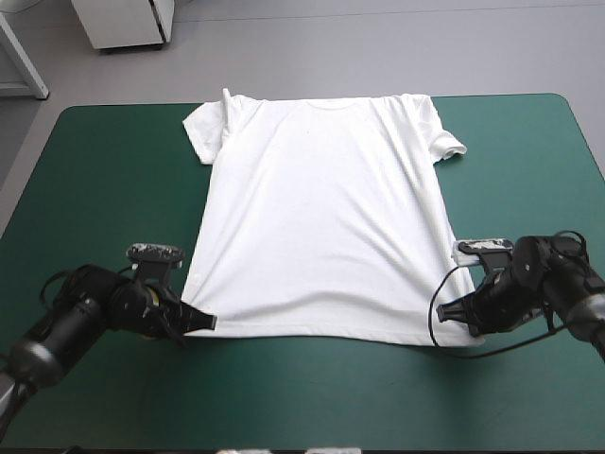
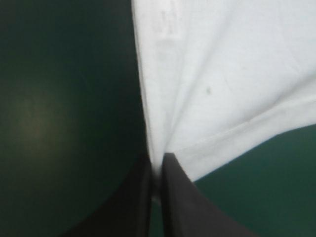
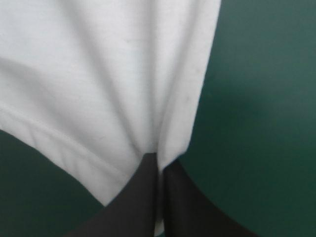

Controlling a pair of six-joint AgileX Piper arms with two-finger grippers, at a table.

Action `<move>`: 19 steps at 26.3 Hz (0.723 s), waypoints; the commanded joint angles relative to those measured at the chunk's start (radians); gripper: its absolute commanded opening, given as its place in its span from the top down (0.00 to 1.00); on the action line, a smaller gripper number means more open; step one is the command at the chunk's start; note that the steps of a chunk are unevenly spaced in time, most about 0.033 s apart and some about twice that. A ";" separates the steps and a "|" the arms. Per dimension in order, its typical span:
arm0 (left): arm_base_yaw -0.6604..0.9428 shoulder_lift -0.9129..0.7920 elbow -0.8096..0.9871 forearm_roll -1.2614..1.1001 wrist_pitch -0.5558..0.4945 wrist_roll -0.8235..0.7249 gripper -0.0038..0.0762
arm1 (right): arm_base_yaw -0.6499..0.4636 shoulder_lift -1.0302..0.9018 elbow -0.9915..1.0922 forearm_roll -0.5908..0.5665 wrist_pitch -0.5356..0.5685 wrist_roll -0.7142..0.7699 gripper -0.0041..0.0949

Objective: Fold the cloth

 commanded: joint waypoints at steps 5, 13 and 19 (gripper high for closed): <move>-0.159 -0.333 0.123 -0.012 0.248 -0.211 0.96 | 0.004 -0.260 0.151 0.018 0.173 0.005 0.97; -0.162 -0.493 0.144 -0.021 0.334 -0.238 0.96 | 0.004 -0.449 0.263 0.112 0.173 0.045 0.97; -0.162 -0.500 0.144 -0.024 0.298 -0.244 0.96 | 0.004 -0.489 0.273 0.111 0.169 0.061 0.94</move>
